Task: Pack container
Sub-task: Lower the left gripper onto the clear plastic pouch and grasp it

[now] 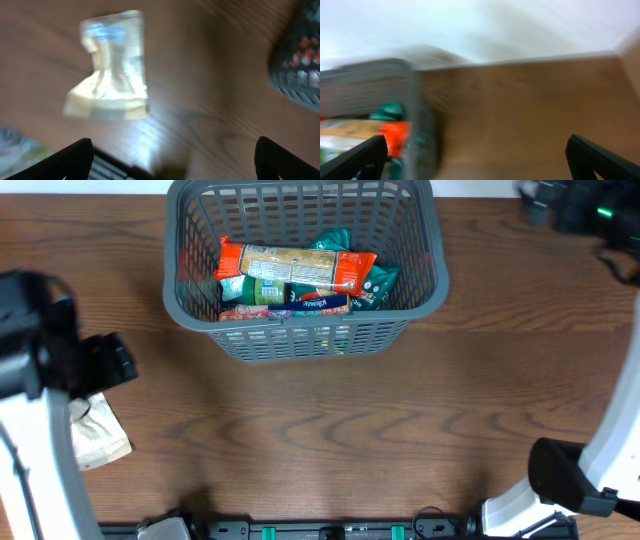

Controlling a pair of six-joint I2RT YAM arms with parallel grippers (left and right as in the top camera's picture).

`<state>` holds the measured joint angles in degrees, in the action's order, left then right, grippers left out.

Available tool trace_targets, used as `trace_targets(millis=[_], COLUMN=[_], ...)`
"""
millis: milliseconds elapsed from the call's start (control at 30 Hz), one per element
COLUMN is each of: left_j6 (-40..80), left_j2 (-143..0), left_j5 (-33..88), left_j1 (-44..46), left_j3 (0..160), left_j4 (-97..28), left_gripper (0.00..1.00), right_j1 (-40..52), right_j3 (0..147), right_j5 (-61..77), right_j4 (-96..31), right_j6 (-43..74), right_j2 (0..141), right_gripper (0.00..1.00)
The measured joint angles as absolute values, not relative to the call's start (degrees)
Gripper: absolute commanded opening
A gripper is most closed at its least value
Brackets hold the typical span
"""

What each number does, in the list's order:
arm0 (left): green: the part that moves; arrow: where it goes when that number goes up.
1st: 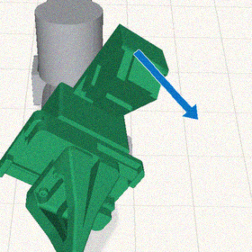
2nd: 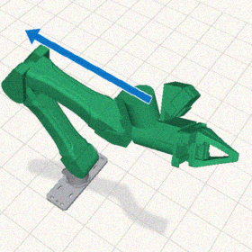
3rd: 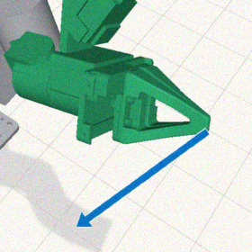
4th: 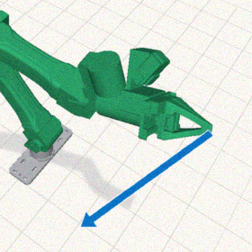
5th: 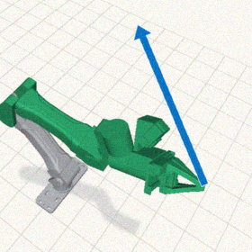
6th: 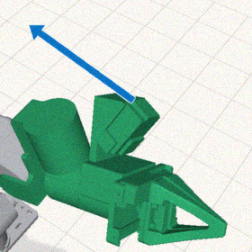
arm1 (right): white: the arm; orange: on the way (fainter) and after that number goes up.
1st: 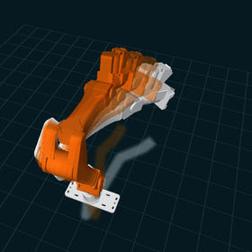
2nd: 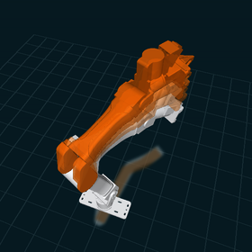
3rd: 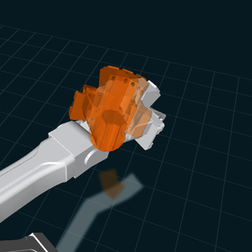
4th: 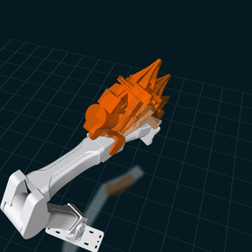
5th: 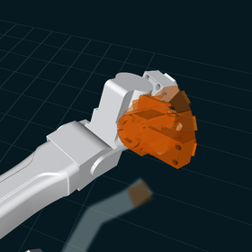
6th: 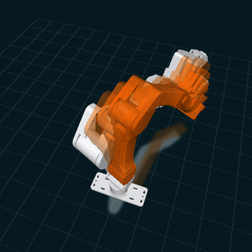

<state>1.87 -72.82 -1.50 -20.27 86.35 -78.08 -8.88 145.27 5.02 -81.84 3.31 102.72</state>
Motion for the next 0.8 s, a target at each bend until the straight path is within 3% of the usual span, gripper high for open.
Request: trace_targets(millis=[167,367,800], left_j6=[3.53,3.81,-1.41], left_j2=[-68.79,-71.05,-90.91], left_j5=[-2.96,-3.46,-2.04], left_j1=[-31.94,-45.06,-47.83], left_j3=[86.52,86.54,86.43], left_j4=[-79.55,-75.99,-68.20], left_gripper=[0.88,0.88,0.88], right_j1=[-16.12,-17.47,-17.41], right_j3=[144.20,140.00,137.97], right_j5=[3.95,3.60,3.57], right_j4=[-86.15,-86.26,-86.02], right_j6=[4.40,4.56,4.51], right_j2=[105.91,111.74,118.93], right_gripper=[0.99,0.99,0.99])
